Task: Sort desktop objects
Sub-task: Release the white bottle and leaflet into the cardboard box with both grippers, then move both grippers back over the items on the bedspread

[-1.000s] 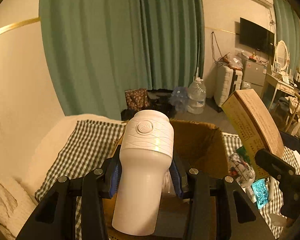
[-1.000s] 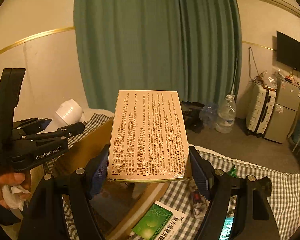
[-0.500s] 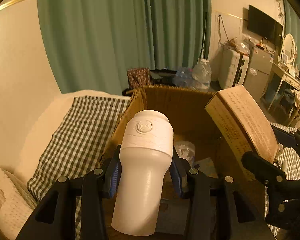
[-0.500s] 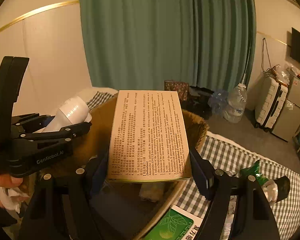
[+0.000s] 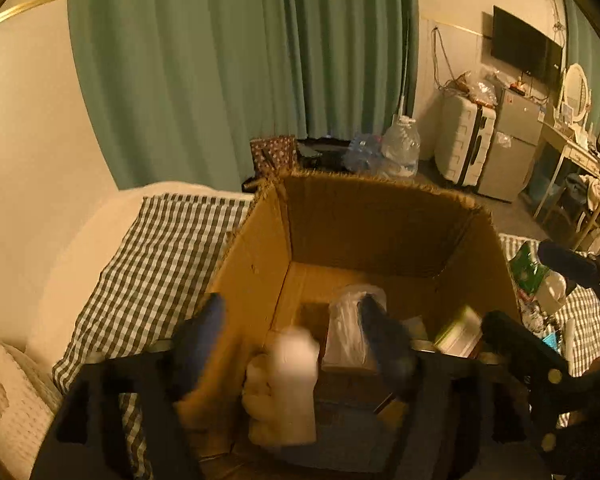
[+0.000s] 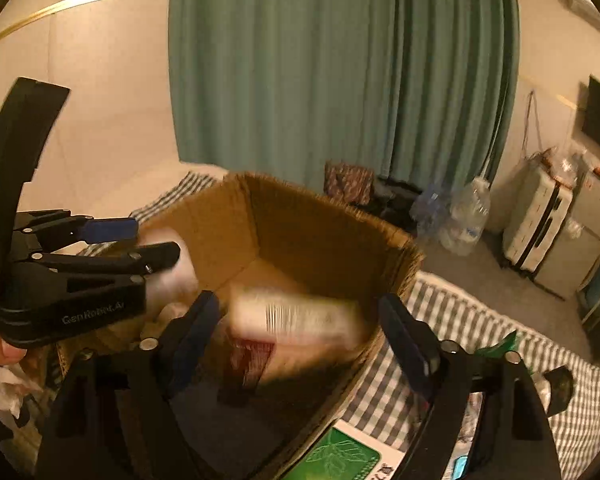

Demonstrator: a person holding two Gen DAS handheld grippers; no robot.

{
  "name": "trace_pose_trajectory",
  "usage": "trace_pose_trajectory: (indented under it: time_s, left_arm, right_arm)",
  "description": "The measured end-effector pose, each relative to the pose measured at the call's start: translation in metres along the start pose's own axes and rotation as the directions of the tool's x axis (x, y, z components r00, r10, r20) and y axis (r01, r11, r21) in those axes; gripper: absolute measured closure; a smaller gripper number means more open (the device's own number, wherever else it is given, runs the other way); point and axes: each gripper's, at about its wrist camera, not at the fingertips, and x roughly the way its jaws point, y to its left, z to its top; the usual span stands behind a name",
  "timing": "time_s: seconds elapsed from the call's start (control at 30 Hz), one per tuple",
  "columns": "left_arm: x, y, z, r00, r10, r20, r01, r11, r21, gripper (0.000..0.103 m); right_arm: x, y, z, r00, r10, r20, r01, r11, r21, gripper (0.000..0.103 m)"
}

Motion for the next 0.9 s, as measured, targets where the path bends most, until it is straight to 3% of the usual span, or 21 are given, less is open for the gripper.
trace_pose_trajectory:
  time_s: [0.2,0.37,0.53,0.73,0.9]
  left_arm:
    - [-0.018,-0.009,0.009,0.998,-0.004,0.057,0.003,1.000,0.021,0.011]
    - [-0.037,-0.022,0.018,0.993,-0.018,0.115,0.014,0.999,0.037,0.000]
    - [-0.061,-0.043,0.026,0.983,-0.061,0.175,0.052,0.997,0.056,0.000]
    - [-0.077,-0.077,0.029,0.976,-0.090,0.198,0.071,0.992,0.103,0.000]
    - [-0.079,-0.109,0.025,0.973,-0.112,0.201,0.082,0.985,0.150,0.000]
  right_arm:
    - [-0.033,-0.015,0.009,0.996,-0.036,0.080,0.033,0.999,0.036,0.016]
    - [-0.062,-0.036,0.010,0.989,-0.094,0.116,0.086,0.994,0.073,0.008]
    - [-0.089,-0.055,0.007,0.981,-0.148,0.127,0.137,0.986,0.095,0.000]
    - [-0.113,-0.072,0.000,0.972,-0.218,0.084,0.211,0.974,0.086,0.000]
    - [-0.136,-0.092,-0.013,0.963,-0.252,0.097,0.242,0.965,0.106,0.000]
